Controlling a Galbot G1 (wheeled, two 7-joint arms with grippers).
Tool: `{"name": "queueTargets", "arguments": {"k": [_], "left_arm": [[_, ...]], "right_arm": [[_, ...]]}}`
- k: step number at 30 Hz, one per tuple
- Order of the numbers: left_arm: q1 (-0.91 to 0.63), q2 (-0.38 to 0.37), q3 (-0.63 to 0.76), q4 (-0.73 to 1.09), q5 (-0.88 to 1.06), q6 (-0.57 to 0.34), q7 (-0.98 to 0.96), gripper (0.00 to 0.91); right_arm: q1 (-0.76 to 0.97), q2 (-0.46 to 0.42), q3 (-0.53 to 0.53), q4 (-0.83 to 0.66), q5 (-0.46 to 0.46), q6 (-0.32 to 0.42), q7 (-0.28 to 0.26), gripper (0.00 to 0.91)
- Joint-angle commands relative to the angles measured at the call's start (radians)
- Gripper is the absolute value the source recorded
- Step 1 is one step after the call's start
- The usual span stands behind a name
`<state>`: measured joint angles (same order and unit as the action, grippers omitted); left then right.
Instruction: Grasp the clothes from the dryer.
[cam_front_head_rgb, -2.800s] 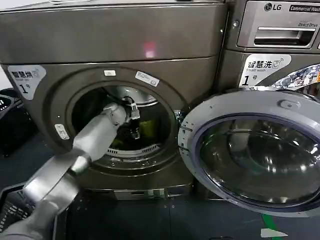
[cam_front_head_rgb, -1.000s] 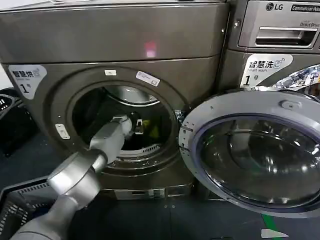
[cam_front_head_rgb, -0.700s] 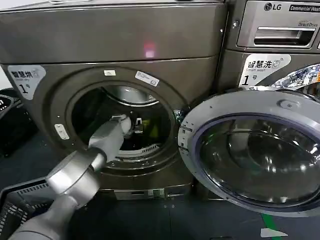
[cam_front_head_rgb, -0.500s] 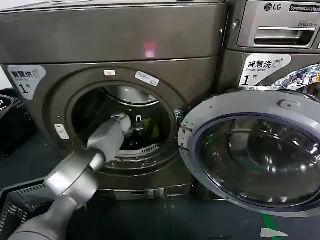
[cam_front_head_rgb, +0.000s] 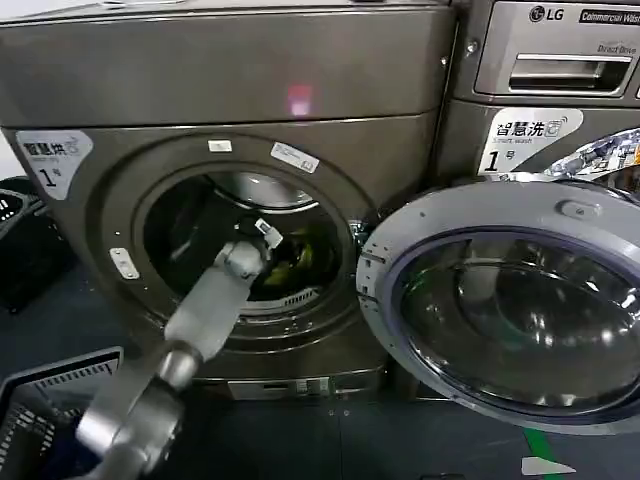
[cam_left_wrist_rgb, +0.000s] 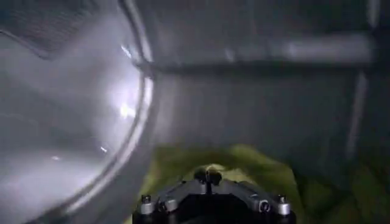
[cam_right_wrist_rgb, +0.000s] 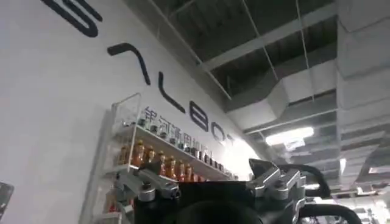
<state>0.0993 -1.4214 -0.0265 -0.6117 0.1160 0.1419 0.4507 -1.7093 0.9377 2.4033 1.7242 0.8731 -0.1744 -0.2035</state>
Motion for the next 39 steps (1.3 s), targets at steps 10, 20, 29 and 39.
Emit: {"name": "queueTargets", "arguments": {"k": [10,20,29,39], "left_arm": [[0.472,-0.053,-0.394,-0.685,-0.191,-0.287,-0.588,0.000],[0.538,-0.061,-0.387,-0.756,-0.076,-0.346,-0.606,0.000],[0.512,-0.044,-0.366,-0.745,-0.085,-0.339,-0.596,0.000],[0.505,-0.044,-0.369,-0.741,-0.086,-0.326,-0.591,0.000]], "right_arm": [[-0.004,-0.007,0.023,0.007,-0.096,0.030,-0.004,0.907],[-0.029,-0.009,0.057,0.005,-0.090,0.041,0.006,0.907],[-0.048,-0.013,0.078,0.004,-0.078,0.049,0.001,0.907],[-0.051,-0.015,0.103,0.001,-0.075,0.037,-0.012,0.907]]}}
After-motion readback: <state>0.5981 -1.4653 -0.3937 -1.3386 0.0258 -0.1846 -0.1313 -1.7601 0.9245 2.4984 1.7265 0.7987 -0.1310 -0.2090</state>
